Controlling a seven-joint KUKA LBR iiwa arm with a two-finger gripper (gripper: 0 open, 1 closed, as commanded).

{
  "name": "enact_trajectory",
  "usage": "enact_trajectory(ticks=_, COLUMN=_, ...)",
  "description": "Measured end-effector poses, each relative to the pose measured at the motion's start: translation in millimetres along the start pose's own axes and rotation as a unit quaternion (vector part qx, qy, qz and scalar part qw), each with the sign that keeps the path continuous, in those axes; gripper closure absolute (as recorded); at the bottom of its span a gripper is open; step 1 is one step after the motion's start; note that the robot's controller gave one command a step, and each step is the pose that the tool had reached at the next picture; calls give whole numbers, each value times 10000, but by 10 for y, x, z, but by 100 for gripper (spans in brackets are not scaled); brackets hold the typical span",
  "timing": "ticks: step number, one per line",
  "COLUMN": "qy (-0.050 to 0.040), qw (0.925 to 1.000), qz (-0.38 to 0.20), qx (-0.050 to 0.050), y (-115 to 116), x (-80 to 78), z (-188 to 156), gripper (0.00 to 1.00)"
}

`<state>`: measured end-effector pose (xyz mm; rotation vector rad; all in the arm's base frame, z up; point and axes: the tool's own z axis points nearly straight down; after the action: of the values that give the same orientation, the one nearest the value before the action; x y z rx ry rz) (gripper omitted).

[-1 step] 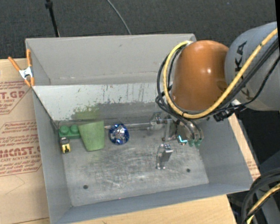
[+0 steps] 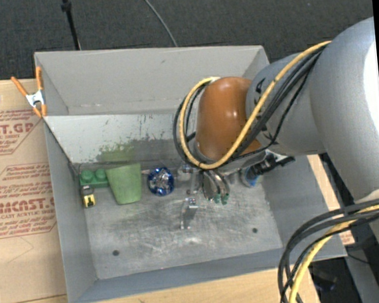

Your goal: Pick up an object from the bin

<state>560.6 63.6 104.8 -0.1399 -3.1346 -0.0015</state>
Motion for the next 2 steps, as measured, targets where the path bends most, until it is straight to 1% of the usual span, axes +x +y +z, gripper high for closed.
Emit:
enact_trajectory(ticks=1, qy=-95, qw=9895, qz=-1441, qx=10, y=406, x=-341, z=240, gripper=0)
enact_trajectory(ticks=2, qy=-112, qw=9895, qz=-1438, qx=-12, y=426, x=-346, z=223, gripper=100)
